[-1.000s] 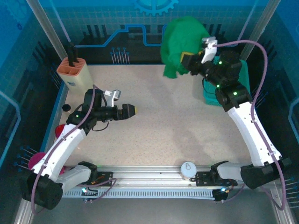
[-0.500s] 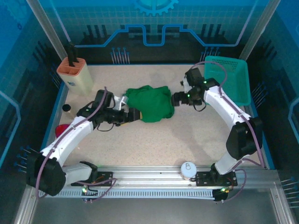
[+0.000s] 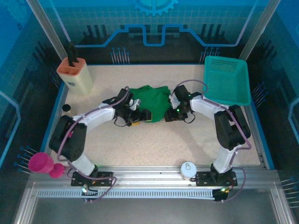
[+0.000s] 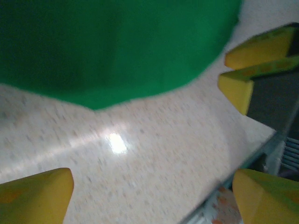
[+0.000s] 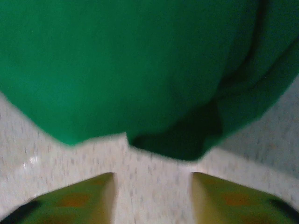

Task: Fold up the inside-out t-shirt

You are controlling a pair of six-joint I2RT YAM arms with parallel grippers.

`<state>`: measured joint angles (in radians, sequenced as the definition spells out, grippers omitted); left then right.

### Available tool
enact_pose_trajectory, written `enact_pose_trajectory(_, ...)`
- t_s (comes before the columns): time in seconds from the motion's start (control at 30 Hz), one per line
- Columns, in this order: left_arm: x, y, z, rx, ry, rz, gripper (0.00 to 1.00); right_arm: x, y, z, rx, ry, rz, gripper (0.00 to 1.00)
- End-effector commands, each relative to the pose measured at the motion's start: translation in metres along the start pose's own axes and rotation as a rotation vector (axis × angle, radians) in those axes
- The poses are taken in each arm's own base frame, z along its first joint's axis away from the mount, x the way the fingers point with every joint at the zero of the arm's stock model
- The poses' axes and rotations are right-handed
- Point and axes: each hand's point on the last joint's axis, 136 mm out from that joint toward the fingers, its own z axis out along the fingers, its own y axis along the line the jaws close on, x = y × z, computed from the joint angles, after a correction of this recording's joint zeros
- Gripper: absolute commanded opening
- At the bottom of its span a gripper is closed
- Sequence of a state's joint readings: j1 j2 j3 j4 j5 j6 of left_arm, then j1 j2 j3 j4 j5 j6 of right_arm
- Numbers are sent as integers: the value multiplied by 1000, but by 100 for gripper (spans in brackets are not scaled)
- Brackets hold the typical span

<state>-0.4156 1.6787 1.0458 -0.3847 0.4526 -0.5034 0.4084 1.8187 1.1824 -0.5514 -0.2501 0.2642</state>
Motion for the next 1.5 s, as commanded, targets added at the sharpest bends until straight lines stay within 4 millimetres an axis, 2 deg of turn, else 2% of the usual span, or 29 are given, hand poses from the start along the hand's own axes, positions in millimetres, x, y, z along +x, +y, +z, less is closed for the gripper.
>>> enact_pose_trajectory(0.0, -44, 18, 15, -132, -128, 38, 55, -37, -5, 8, -22, -140, -1, 21)
enact_pose_trajectory(0.03, -52, 27, 18, -177, -139, 40, 24, -40, -4, 4, -21, -155, 0, 11)
enact_pose_trajectory(0.07, -60, 33, 15, -209, -150, 39, 5, -44, 1, -5, -34, -177, -11, 4)
enact_pose_trajectory(0.1, -70, 34, 7, -227, -172, 34, 0, -47, 9, -18, -50, -215, -35, 0)
enact_pose_trajectory(0.17, -86, 25, -23, -193, -243, 29, 0, -52, 26, -52, -77, -294, -100, 0)
enact_pose_trajectory(0.27, -100, -12, -103, -73, -387, 24, 0, -55, 60, -131, -111, -434, -206, 0)
enact_pose_trajectory(0.33, -95, -40, -157, -34, -496, 96, 0, -44, 94, -192, -178, -510, -301, 0)
enact_pose_trajectory(0.4, -84, -58, -193, -24, -551, 167, 0, -25, 134, -243, -284, -567, -416, 0)
enact_pose_trajectory(0.47, -72, -63, -215, -41, -575, 194, 0, -8, 161, -281, -366, -615, -483, 0)
enact_pose_trajectory(0.53, -64, -64, -222, -29, -581, 196, 2, 0, 181, -305, -468, -648, -513, 0)
enact_pose_trajectory(0.57, -61, -69, -218, 13, -566, 221, 27, -2, 183, -307, -485, -659, -505, 0)
enact_pose_trajectory(0.6, -57, -80, -210, 92, -537, 258, 56, -10, 175, -300, -455, -661, -447, 0)
enact_pose_trajectory(0.63, -53, -87, -200, 158, -500, 272, 69, -20, 160, -287, -386, -651, -376, 0)
enact_pose_trajectory(0.67, -48, -90, -185, 208, -446, 268, 75, -32, 129, -266, -258, -612, -257, 0)
enact_pose_trajectory(0.7, -41, -92, -168, 227, -387, 269, 76, -39, 86, -239, -105, -539, -110, 0)
enact_pose_trajectory(0.77, -23, -91, -133, 179, -286, 315, 79, -32, 38, -204, 17, -400, 44, 0)
enact_pose_trajectory(0.8, -12, -89, -116, 129, -242, 354, 80, -26, 27, -184, 14, -337, 69, 0)
enact_pose_trajectory(0.87, 9, -88, -88, 99, -162, 398, 81, -12, 19, -157, -31, -287, 90, 0)
enact_pose_trajectory(0.93, 28, -85, -64, 96, -97, 393, 81, -3, 21, -147, -76, -286, 94, 0)
enact_pose_trajectory(1.0, 46, -80, -43, 91, -56, 397, 82, -1, 27, -151, -107, -312, 81, 0)
enact_pose_trajectory(1.1, 68, -69, -18, 54, -30, 429, 83, -5, 45, -174, -168, -381, 0, 0)
enact_pose_trajectory(1.17, 71, -51, -3, -21, -37, 434, 85, -10, 54, -195, -182, -433, -52, 0)
enact_pose_trajectory(1.2, 69, -37, 4, -85, -50, 419, 93, -12, 55, -205, -172, -457, -63, 0)
enact_pose_trajectory(1.23, 67, -26, 9, -131, -58, 410, 93, -15, 55, -216, -155, -478, -66, 0)
enact_pose_trajectory(1.3, 66, -15, 19, -165, -75, 410, 92, -18, 49, -229, -108, -500, -47, 0)
enact_pose_trajectory(1.37, 65, -7, 31, -173, -85, 411, 80, -19, 50, -238, -102, -510, -47, 0)
enact_pose_trajectory(1.4, 64, -1, 37, -194, -79, 416, 65, -18, 55, -244, -122, -522, -61, 0)
enact_pose_trajectory(1.43, 62, 3, 40, -226, -63, 449, 39, -17, 61, -250, -145, -540, -79, 0)
enact_pose_trajectory(1.47, 55, 7, 35, -285, -73, 480, 6, -16, 66, -256, -160, -562, -92, 0)
